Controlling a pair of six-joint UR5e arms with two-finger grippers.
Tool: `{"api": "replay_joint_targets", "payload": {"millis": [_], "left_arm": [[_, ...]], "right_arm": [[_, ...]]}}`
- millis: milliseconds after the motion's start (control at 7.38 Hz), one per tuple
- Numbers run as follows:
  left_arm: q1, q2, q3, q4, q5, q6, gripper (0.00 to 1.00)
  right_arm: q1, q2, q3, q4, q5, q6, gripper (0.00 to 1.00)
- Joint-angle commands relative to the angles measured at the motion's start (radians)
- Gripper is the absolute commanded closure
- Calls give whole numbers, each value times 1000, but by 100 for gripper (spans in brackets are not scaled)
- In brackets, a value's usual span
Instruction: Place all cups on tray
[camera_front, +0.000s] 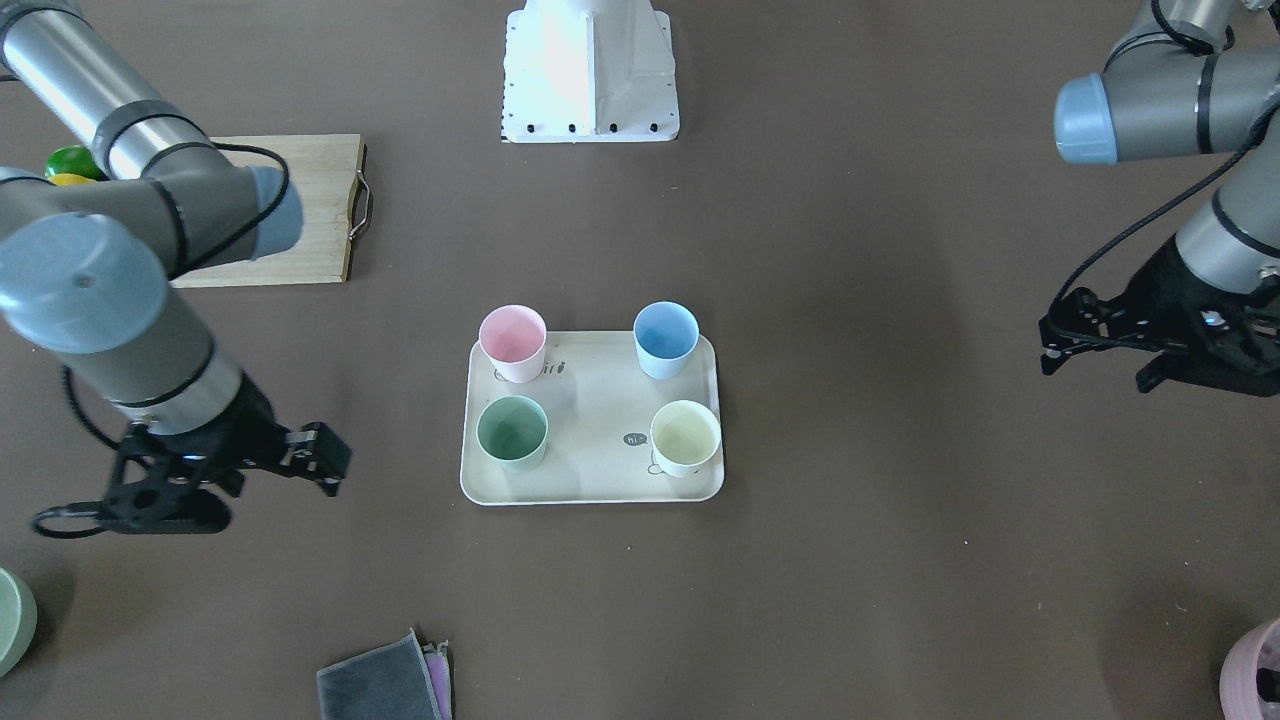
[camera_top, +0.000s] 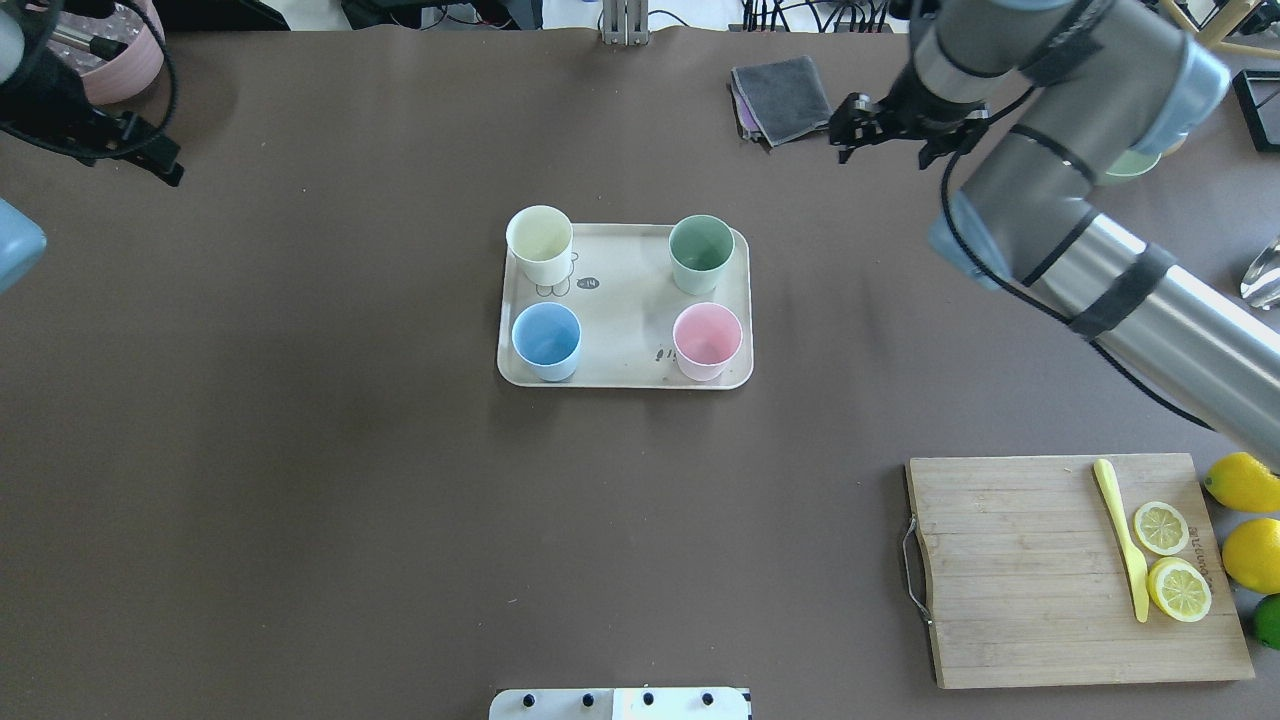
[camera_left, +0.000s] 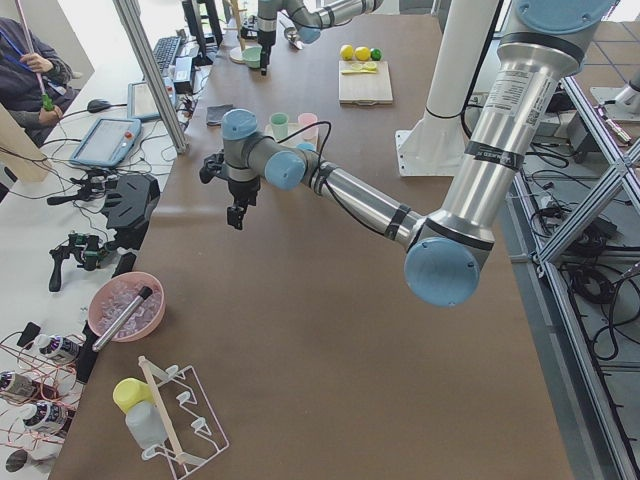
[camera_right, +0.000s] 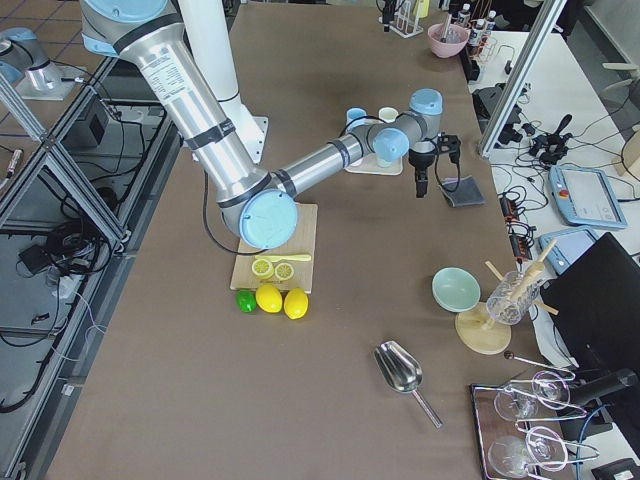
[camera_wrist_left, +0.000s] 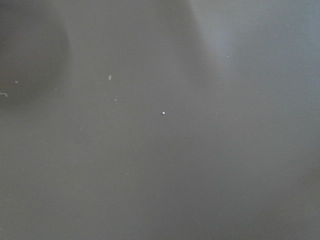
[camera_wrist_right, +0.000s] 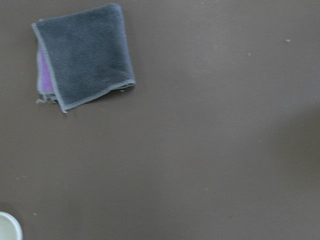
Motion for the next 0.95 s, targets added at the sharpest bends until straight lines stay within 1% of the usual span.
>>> {"api": "replay_joint_targets", "payload": {"millis": [0,136,271,407,542,678,814], "left_arm": [[-198,85,11,97,-7,287,2],[-286,156,13,115,-26,407,2],[-314,227,2,103,-55,434,2],[-317,302,-3,101,-58,413,2],[-319,348,2,96,-58,414,2],[-317,400,3,48,-55,408,2],[-317,407,5,38,-60,408,2]], "right_arm": [[186,-132,80,-152,46,-390,0],[290,-173,82,-214,123,-539,0],[364,-227,84,-265,157,-636,0],[416,-296,85,-274,165,-655,0],[426,-380,93,-262,159,-654,0],[423,-498,91,-232,149,-648,0],[423,-512,78,-192,150,-640,0]]}}
